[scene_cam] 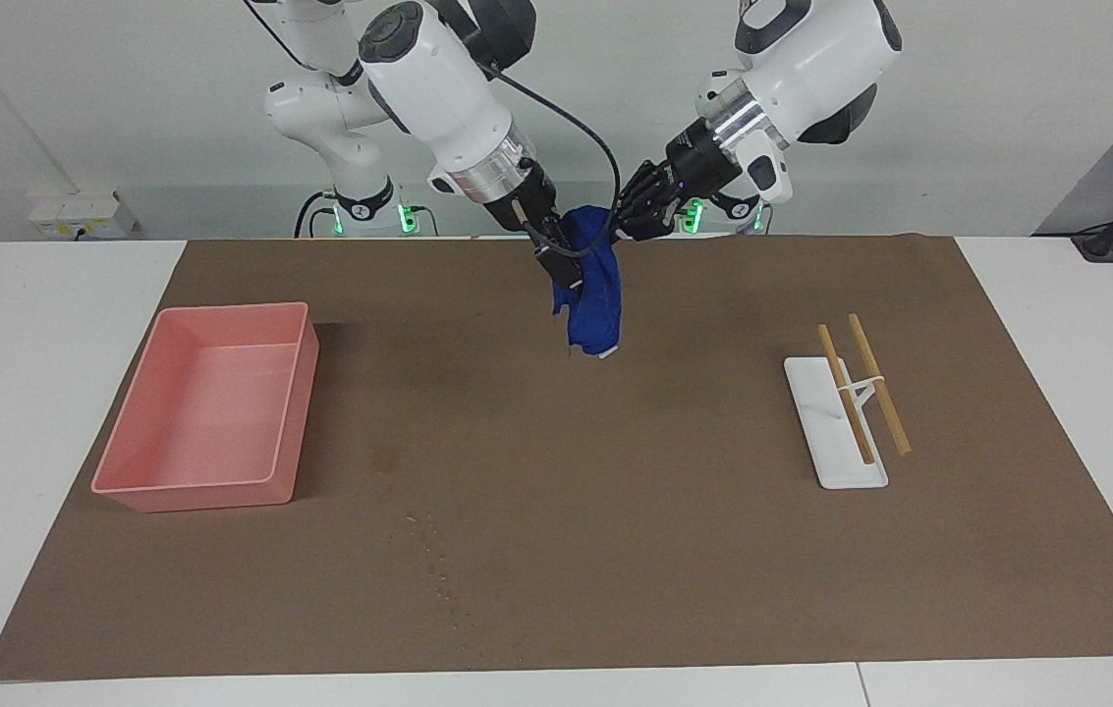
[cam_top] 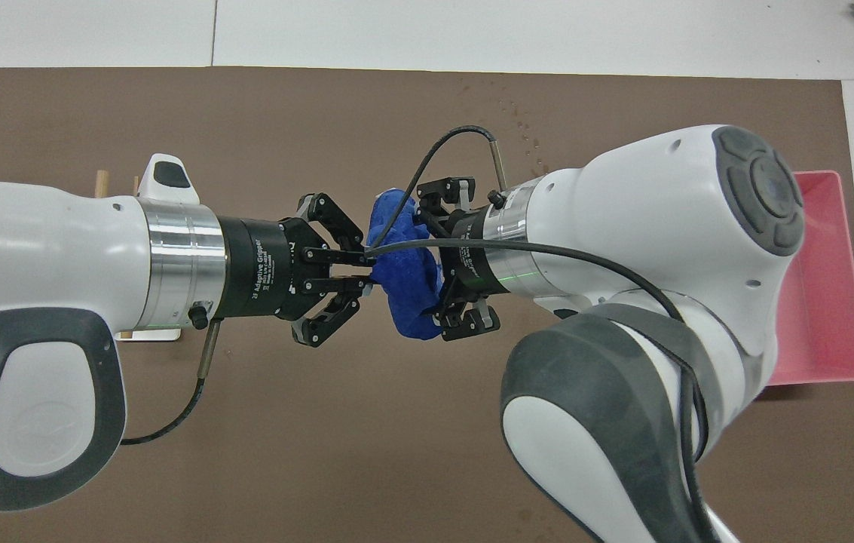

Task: Wipe water with towel using both arms
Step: 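Grasp the blue towel with the right gripper beside the left gripper, then open the left gripper and pull the towel away with the right gripper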

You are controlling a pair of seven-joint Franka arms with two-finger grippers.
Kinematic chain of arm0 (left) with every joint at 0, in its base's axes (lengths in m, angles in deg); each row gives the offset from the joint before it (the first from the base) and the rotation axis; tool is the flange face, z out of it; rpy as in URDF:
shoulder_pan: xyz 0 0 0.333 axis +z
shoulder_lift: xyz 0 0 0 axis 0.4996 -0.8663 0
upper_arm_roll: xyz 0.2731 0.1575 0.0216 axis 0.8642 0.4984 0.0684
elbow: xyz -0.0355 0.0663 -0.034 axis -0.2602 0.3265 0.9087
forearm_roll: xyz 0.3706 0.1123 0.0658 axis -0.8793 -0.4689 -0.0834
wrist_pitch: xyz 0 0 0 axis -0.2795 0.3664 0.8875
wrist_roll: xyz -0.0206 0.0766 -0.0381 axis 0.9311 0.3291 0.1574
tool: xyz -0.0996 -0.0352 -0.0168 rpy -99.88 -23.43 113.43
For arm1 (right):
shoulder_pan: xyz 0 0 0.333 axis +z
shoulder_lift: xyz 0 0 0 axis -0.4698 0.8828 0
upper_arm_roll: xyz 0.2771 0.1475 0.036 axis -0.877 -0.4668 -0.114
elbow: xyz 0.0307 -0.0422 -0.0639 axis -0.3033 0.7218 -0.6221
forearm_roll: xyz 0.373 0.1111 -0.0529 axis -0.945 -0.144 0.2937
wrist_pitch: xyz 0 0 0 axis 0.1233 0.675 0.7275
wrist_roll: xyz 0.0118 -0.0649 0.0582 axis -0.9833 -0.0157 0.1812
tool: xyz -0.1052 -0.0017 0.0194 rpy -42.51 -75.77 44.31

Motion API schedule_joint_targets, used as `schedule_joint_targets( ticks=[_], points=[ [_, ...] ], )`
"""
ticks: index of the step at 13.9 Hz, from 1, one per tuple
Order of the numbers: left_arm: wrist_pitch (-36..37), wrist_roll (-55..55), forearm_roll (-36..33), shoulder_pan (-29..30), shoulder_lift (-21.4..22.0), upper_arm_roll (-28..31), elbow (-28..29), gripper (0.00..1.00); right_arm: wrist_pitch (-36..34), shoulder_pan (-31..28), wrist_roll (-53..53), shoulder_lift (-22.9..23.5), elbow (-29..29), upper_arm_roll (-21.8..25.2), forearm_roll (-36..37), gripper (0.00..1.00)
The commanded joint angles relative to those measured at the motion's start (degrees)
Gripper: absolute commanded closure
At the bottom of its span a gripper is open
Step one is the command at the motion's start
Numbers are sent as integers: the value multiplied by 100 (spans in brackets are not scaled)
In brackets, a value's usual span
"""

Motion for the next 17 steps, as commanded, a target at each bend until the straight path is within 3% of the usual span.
schedule_joint_targets(
  ticks=[1,7,12,13,14,16,17],
  points=[
    [-42,101,130,-99,285,89,342,100,247,-55,59,144,-134,-12,-8,0],
    [-165,277,130,-107,259,80,307,100,468,-90,-187,223,-248,-12,1,0],
    [-964,373,217,-107,180,72,280,100,451,24,-222,136,-2,-12,10,1],
    [-982,373,270,-116,180,72,280,100,425,15,-249,118,33,-21,10,9],
    [-974,373,271,-168,189,72,280,100,416,15,-257,118,33,-12,-8,23],
    [-965,365,262,-230,189,80,298,100,407,-28,-240,118,16,-21,-104,81],
    [-956,365,262,-230,189,80,298,100,389,-55,-231,135,-11,-12,-157,100]
  ],
)
